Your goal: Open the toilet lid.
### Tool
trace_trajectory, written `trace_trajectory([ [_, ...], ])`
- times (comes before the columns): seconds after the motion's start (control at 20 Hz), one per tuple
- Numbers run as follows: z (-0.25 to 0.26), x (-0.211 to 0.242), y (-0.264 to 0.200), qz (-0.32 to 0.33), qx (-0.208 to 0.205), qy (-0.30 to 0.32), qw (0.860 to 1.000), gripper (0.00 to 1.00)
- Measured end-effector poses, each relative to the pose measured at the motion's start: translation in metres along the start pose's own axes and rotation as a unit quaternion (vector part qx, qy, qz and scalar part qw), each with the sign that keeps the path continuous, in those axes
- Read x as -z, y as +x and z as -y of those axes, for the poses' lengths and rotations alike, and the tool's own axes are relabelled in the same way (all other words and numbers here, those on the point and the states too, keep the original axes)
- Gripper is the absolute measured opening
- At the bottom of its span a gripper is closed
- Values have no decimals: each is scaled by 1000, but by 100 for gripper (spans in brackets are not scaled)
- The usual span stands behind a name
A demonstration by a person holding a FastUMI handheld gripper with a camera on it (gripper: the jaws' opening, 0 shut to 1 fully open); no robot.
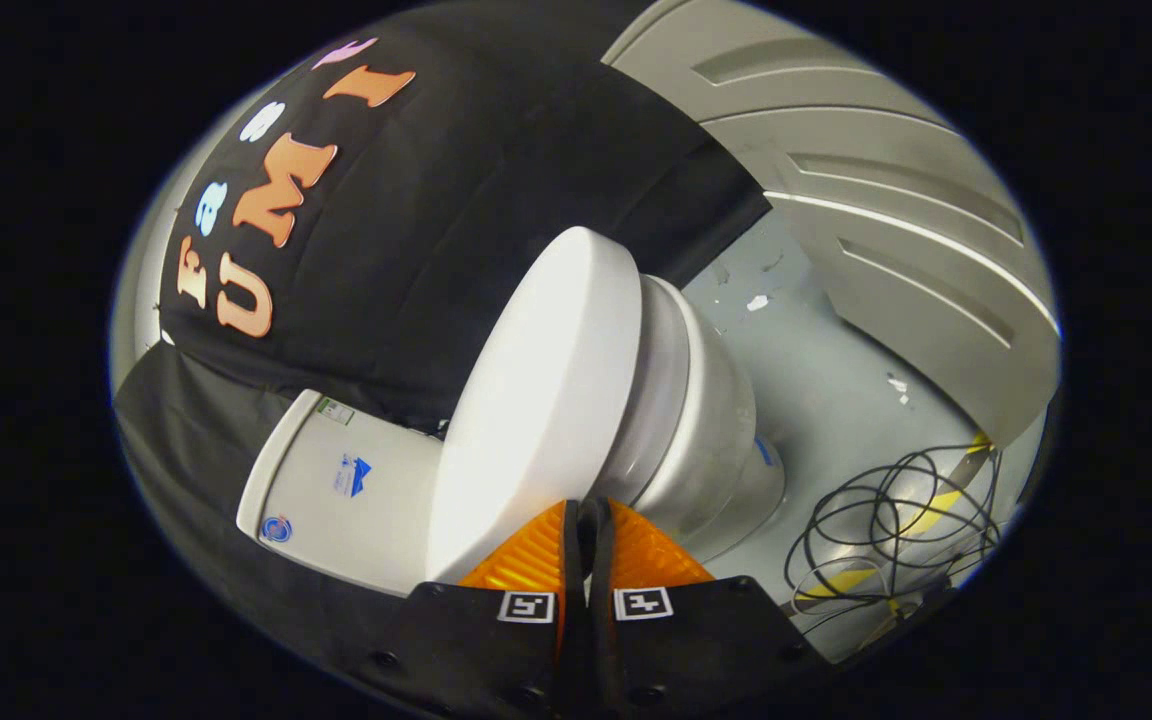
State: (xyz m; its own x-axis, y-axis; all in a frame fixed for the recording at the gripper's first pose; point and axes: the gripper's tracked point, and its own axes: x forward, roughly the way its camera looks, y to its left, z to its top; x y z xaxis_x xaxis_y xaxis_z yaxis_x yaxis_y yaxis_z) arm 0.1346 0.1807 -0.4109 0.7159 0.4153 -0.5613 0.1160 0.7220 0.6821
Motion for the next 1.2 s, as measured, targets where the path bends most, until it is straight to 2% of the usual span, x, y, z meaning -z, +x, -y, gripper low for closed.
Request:
trace_trajectory([
  [0.2,-21,-18,-6,24,18,-21,999,8],
  [0.55,-51,-29,-18,42,68,-96,992,8],
  [1.2,-143,-47,-46,94,118,-254,955,8],
])
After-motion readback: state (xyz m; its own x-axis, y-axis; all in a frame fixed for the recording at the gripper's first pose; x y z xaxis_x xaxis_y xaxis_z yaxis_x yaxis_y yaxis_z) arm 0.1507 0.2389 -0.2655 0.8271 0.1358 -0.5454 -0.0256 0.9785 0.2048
